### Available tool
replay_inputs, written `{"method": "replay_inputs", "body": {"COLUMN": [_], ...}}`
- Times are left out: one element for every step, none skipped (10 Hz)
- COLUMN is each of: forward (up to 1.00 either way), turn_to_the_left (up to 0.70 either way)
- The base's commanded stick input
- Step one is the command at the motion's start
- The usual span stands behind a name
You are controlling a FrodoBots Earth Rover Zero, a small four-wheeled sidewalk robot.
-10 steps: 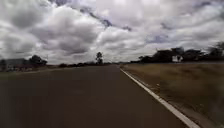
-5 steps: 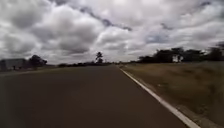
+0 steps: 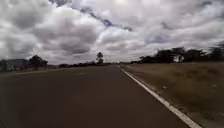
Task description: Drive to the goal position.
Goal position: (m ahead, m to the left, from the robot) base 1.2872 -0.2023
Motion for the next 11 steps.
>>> {"method": "replay_inputs", "body": {"forward": [0.85, 0.85, 0.85, 0.85, 0.85, 0.85, 0.85, 0.85, 0.85, 0.85, 0.85], "turn_to_the_left": [0.0, 0.0, 0.0, 0.0, 0.0, 0.0, -0.02, -0.06, -0.25, -0.27, -0.15]}}
